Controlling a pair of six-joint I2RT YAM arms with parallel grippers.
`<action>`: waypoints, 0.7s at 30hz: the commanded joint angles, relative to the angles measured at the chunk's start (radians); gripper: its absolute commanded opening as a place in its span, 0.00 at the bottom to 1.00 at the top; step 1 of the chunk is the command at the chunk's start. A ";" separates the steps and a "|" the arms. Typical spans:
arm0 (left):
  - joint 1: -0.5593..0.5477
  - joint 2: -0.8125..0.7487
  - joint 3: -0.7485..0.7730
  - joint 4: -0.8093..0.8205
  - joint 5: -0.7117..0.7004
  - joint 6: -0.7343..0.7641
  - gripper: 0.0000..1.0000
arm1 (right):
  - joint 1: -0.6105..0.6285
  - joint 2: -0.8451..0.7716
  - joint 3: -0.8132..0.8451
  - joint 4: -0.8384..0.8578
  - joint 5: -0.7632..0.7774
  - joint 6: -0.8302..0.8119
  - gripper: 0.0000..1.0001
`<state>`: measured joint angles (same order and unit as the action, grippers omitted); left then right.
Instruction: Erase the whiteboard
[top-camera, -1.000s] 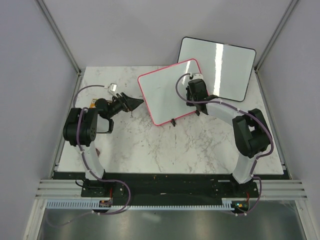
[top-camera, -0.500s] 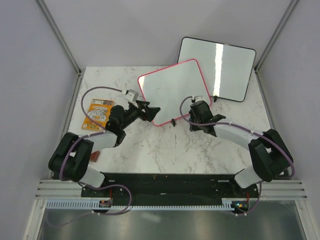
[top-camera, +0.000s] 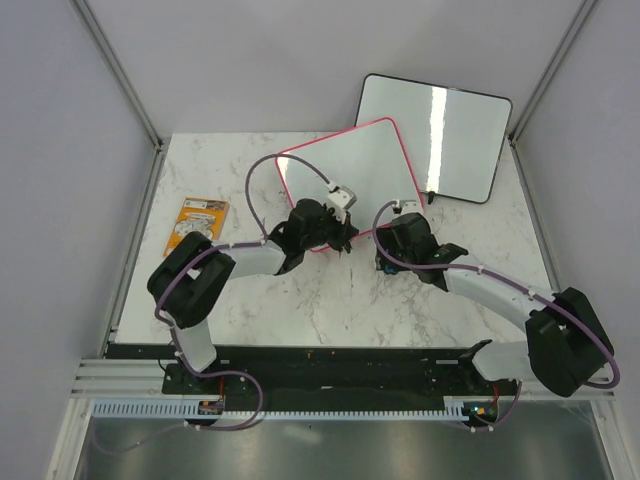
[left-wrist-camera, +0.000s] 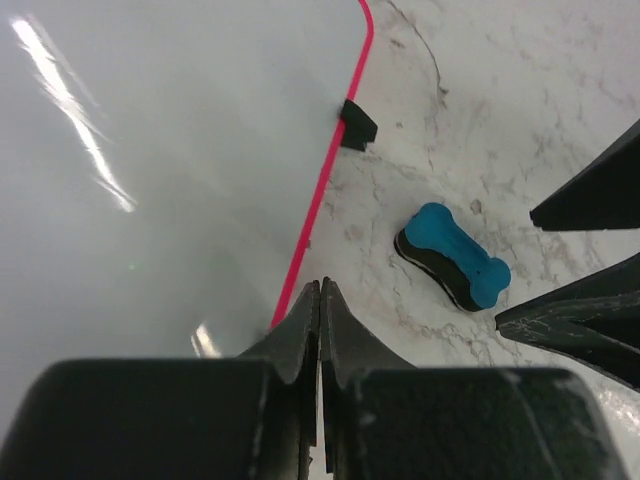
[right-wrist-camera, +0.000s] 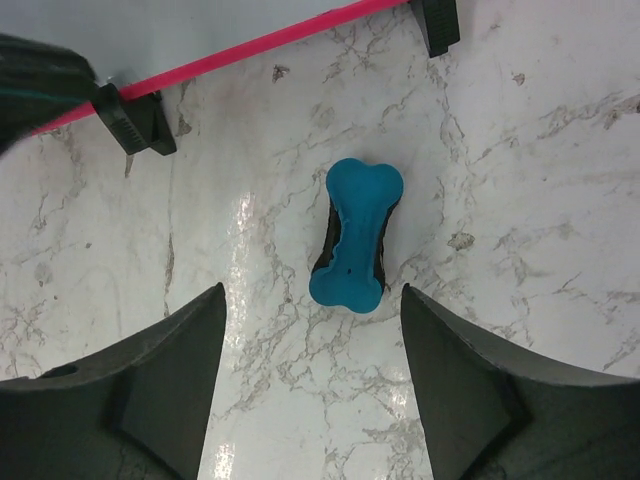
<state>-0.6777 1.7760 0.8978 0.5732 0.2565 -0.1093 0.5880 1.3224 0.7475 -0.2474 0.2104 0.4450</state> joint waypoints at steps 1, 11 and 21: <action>-0.109 0.063 0.108 -0.134 -0.081 0.167 0.02 | 0.001 -0.048 -0.020 -0.003 0.046 0.011 0.77; -0.145 0.167 0.245 -0.309 -0.252 0.177 0.02 | -0.004 -0.136 -0.027 -0.053 0.151 -0.006 0.78; -0.164 0.218 0.319 -0.398 -0.364 0.187 0.02 | -0.042 -0.227 0.006 -0.112 0.204 -0.025 0.82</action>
<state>-0.8227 1.9759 1.1648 0.2104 -0.0269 0.0269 0.5617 1.1030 0.7189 -0.3260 0.3740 0.4366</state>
